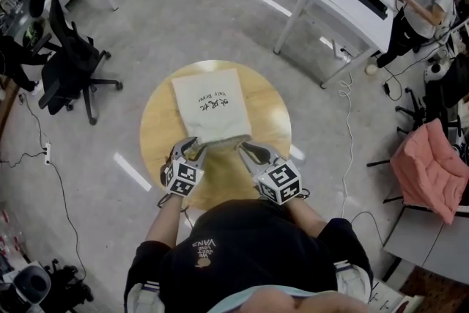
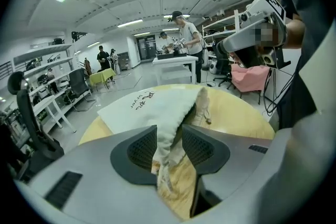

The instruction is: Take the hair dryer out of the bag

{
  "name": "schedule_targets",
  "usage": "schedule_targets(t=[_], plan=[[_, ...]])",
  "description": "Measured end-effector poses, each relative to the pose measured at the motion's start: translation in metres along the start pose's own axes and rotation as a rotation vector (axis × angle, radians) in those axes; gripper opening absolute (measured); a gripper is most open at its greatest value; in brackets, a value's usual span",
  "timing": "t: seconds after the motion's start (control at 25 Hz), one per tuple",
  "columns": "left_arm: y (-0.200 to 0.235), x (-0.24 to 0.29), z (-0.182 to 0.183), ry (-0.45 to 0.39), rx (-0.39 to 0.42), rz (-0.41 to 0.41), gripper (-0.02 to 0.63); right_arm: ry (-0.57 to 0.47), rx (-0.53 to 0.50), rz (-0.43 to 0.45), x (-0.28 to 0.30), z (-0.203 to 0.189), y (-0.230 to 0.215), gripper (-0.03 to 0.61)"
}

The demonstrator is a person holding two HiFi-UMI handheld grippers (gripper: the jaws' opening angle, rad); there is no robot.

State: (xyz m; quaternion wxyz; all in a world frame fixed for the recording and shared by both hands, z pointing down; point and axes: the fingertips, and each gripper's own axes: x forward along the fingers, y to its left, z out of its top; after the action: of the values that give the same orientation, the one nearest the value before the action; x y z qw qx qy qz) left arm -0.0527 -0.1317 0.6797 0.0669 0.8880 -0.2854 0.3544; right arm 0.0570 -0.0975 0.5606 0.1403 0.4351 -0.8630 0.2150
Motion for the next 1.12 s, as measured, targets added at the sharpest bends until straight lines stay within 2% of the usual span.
schedule_targets(t=[0.32,0.48,0.68,0.88,1.12], plan=[[0.009,0.005,-0.002,0.015,0.001,-0.001,0.136,0.007,-0.004,0.008,0.009,0.002,-0.007,0.043],[0.013,0.007,0.004,0.008,0.001,-0.007,0.082,0.011,0.001,0.014,0.012,0.002,-0.009,0.043],[0.018,0.011,0.009,0.027,-0.090,-0.052,0.055,0.021,0.001,0.024,0.016,0.000,-0.010,0.043],[0.029,0.010,0.028,0.040,-0.124,-0.073,0.046,0.036,-0.012,0.032,0.022,-0.002,-0.010,0.043],[0.036,0.014,0.033,0.066,-0.169,-0.096,0.043,0.044,-0.020,0.039,0.030,-0.003,-0.012,0.044]])
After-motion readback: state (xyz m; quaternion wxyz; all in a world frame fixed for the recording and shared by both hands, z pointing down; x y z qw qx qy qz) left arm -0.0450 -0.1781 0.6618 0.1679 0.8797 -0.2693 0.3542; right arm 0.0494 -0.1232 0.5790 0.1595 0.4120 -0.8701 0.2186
